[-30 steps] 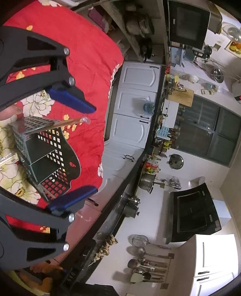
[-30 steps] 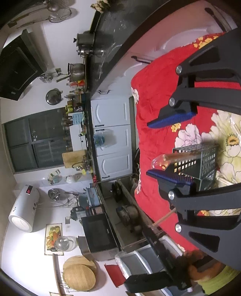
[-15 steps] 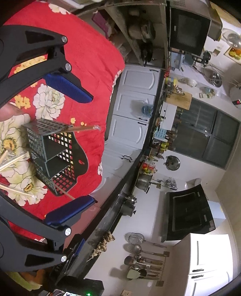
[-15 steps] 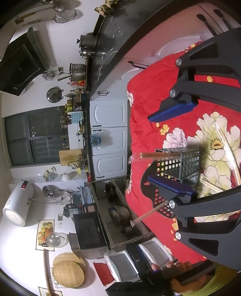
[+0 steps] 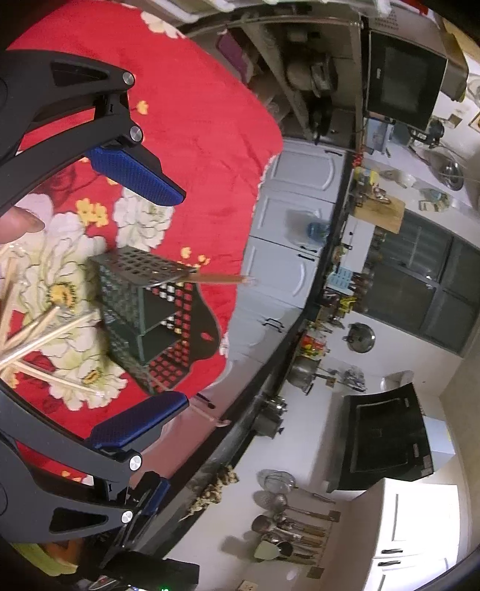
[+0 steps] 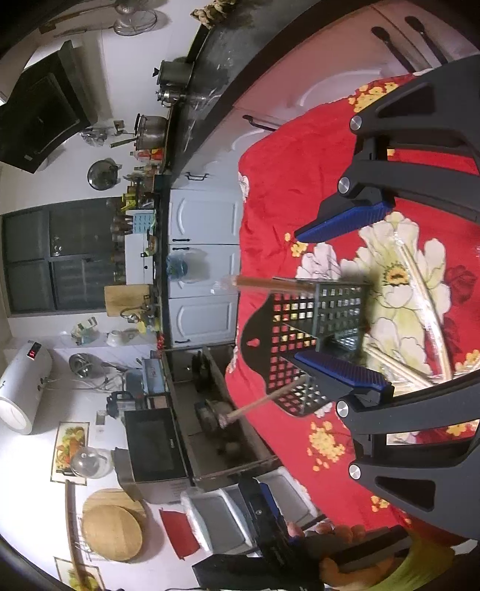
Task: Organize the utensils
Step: 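Withdraw both open tools back toward the chopstick pile, then close the left tool on a chopstick while the right tool grasps another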
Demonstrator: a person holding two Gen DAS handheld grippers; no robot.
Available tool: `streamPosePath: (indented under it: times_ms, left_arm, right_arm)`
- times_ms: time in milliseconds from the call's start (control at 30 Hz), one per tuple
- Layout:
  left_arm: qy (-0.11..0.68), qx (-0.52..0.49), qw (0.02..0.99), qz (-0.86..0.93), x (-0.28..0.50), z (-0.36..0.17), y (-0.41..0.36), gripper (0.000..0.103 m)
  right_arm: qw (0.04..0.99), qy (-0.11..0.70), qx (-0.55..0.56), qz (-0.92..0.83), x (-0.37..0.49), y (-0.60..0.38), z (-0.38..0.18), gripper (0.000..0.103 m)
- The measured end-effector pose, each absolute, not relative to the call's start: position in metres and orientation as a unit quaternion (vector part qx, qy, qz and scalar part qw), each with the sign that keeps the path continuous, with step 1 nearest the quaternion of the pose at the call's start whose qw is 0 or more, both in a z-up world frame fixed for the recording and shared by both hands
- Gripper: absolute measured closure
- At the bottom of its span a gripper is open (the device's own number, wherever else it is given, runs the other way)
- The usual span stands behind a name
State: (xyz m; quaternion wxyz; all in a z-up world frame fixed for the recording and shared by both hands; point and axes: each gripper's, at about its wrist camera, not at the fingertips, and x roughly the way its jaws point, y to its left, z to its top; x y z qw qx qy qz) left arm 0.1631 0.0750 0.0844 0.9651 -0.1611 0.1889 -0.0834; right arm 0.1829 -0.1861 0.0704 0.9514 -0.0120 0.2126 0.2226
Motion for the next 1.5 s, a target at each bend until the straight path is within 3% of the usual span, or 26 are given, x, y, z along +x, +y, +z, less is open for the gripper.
streamPosePath:
  times_ms: [1500]
  left_arm:
    - [0.361, -0.117, 0.914, -0.145, 0.142, -0.015, 0.011, 0.011]
  right_arm:
    - [0.924, 0.34, -0.016, 0.176, 0.142, -0.232, -0.039, 0.044]
